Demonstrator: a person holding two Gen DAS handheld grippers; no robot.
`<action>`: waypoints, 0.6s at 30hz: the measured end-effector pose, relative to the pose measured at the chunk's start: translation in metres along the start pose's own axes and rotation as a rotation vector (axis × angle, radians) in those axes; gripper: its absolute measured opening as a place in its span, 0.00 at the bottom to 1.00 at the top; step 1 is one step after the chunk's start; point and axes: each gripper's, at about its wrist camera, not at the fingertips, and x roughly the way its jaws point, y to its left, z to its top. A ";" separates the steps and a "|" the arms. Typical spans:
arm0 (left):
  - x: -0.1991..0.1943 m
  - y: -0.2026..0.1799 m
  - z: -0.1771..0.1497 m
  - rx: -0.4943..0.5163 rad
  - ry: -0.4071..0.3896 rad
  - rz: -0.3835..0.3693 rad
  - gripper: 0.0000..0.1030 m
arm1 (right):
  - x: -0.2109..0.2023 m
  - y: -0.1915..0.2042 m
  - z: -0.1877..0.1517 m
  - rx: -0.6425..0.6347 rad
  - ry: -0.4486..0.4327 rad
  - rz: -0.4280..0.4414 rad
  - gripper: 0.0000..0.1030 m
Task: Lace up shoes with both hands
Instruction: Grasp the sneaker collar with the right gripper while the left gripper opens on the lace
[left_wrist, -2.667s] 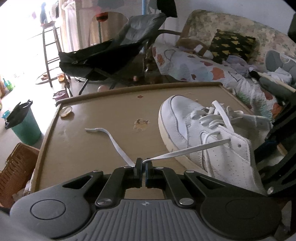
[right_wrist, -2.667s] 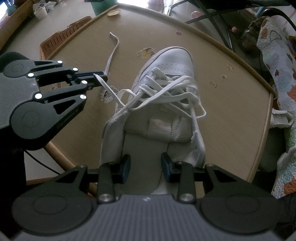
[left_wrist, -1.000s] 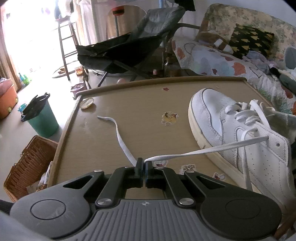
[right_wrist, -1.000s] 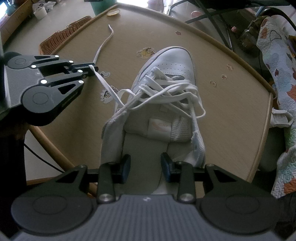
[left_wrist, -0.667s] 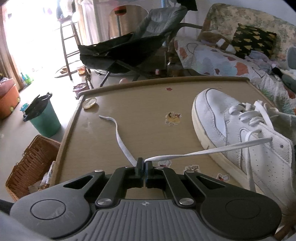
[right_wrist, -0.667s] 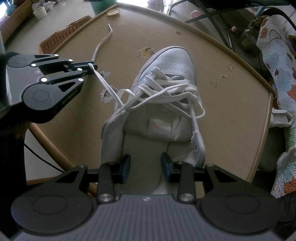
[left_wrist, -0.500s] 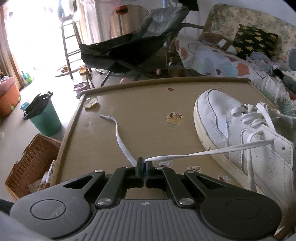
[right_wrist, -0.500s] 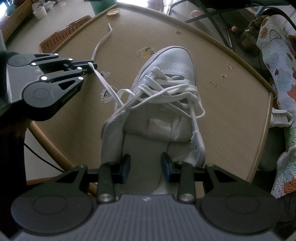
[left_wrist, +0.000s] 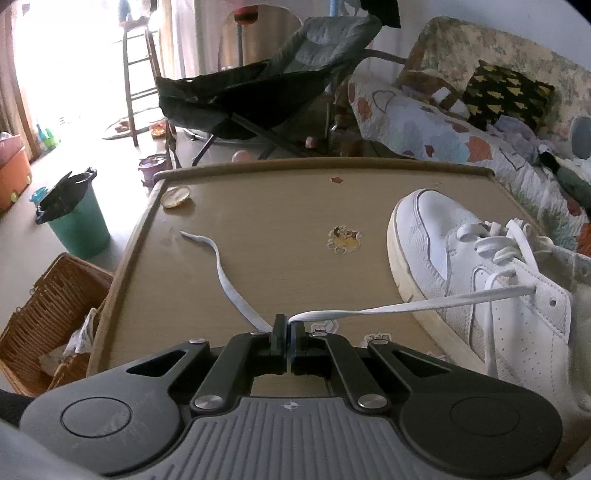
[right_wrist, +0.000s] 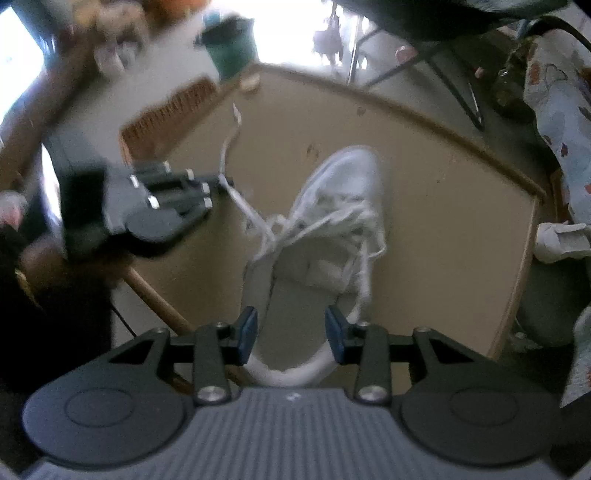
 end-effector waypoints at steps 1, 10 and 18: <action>0.000 0.000 0.000 -0.003 0.001 0.002 0.13 | -0.009 -0.007 0.001 0.024 -0.035 0.011 0.39; -0.006 0.001 -0.004 -0.026 -0.016 -0.023 0.15 | 0.000 -0.096 0.019 0.352 -0.167 0.128 0.39; -0.004 0.002 -0.005 -0.029 0.006 -0.018 0.17 | 0.042 -0.134 0.003 0.618 -0.122 0.241 0.17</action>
